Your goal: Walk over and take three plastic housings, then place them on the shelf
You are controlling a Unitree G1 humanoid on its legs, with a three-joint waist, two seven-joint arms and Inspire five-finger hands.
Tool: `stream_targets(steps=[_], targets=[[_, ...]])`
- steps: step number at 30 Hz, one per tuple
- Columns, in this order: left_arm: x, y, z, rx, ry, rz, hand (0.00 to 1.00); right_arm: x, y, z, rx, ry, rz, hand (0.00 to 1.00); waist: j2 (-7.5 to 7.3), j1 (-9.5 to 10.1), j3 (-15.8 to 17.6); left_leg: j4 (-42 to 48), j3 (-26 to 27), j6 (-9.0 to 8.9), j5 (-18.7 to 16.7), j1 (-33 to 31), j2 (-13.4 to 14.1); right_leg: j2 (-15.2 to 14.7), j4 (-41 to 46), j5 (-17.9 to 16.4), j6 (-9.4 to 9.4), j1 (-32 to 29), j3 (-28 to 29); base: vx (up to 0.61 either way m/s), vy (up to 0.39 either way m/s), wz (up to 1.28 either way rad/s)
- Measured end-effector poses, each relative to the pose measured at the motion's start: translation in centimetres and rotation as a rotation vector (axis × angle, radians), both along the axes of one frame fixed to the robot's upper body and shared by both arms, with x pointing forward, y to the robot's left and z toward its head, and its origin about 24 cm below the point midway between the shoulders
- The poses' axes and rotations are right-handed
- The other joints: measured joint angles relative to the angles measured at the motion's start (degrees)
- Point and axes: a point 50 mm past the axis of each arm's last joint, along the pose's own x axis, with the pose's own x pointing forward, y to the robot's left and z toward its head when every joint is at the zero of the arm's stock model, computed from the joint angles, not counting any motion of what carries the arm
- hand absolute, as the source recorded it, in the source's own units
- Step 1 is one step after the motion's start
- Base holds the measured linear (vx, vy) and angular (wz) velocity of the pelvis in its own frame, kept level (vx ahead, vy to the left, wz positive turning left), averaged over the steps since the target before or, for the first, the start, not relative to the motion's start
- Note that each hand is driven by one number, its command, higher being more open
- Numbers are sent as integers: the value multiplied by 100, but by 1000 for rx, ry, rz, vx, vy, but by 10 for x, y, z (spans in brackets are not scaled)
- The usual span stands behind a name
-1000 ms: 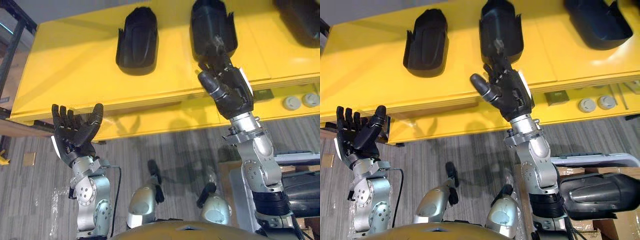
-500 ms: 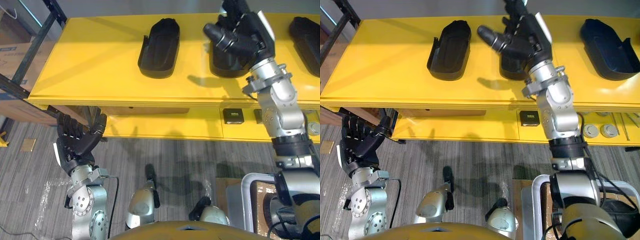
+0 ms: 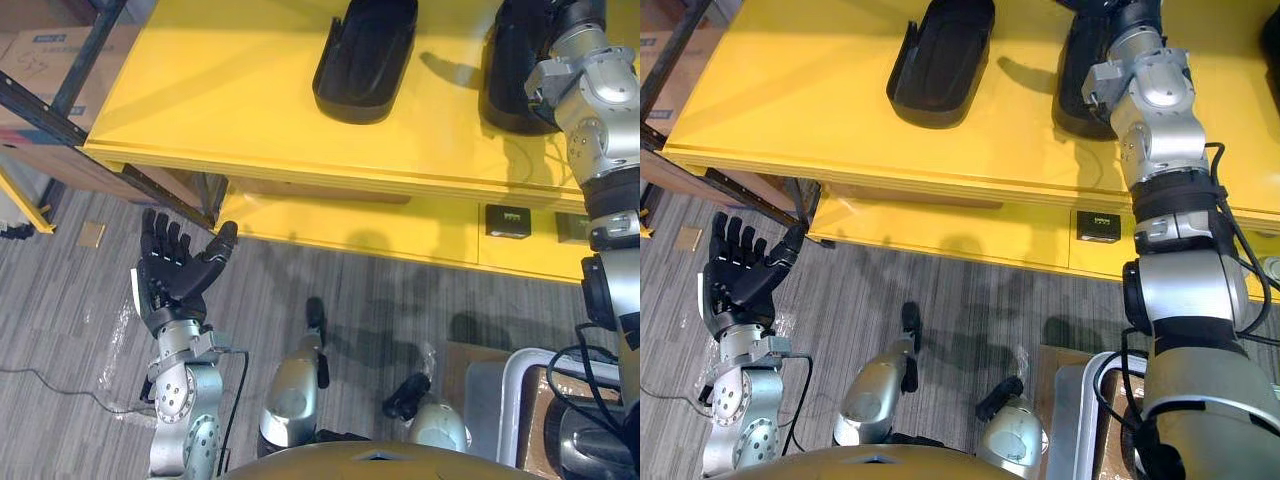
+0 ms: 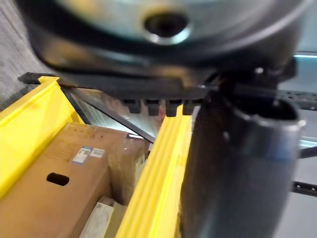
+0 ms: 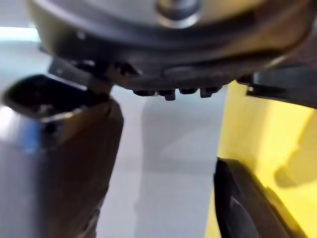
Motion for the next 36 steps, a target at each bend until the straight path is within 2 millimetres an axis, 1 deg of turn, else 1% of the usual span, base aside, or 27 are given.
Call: stream_targets(steps=[1, 3, 6, 9, 11, 14, 18, 22, 30, 36], targets=[[4, -1, 3, 2, -17, -5, 100, 3, 0, 1, -9, 41, -12, 100, 7, 38, 80, 5, -22, -10, 17, -4, 2, -19, 75, -48, -12, -18, -5, 4, -64, 6], [7, -1, 6, 2, -34, -10, 100, 5, 2, 3, -25, 68, -16, 100, -3, 72, 171, 5, -60, -22, 53, -25, 6, -32, 157, -94, -19, -50, -6, -4, -72, 5], [11, -3, 10, 1, -55, -20, 100, 6, 5, 9, -42, 81, -22, 100, -11, 139, 301, 1, -71, -38, 75, -25, 10, -61, 259, -154, -39, -81, -5, -6, -52, 3], [13, -4, 11, 0, -61, -21, 100, 8, 6, 12, -61, 103, -33, 100, -63, 204, 348, 1, -84, -47, 81, -25, 3, -96, 349, -217, -43, -95, -13, 3, -64, 4], [13, -4, 11, -4, -56, -11, 100, 8, 9, 18, -69, 97, -33, 100, -115, 213, 392, 0, -82, -51, 84, -30, -2, -119, 405, -249, -50, -123, -3, 4, -51, 0], [13, -4, 11, -6, -57, -8, 100, 7, 11, 26, -68, 87, -55, 100, -138, 229, 473, -4, -86, -56, 87, -41, 4, -131, 469, -285, -64, -156, 4, -9, -55, 0], [15, -6, 10, -12, -51, -9, 100, 8, 5, 25, -47, 102, -105, 100, -140, 304, 479, -19, -96, -72, 103, -91, 4, -168, 593, -346, -83, -253, 11, -14, -58, 1], [16, -6, 10, -17, -48, -4, 100, 9, 5, 24, -45, 115, -120, 100, -138, 347, 482, -20, -114, -75, 125, -135, -11, -215, 705, -403, -94, -320, 3, 6, -66, 3], [21, -14, 13, -32, -59, -26, 100, 10, 7, 24, -58, 117, -127, 100, -137, 362, 482, -21, -131, -84, 135, -139, -12, -234, 752, -466, -101, -341, 1, 4, -57, 1], [21, -14, 8, -39, -35, -13, 100, 11, 13, 25, -80, 112, -120, 100, -135, 361, 483, -1, -150, -104, 151, -157, -18, -290, 894, -564, -120, -388, -6, 11, -75, 2]])
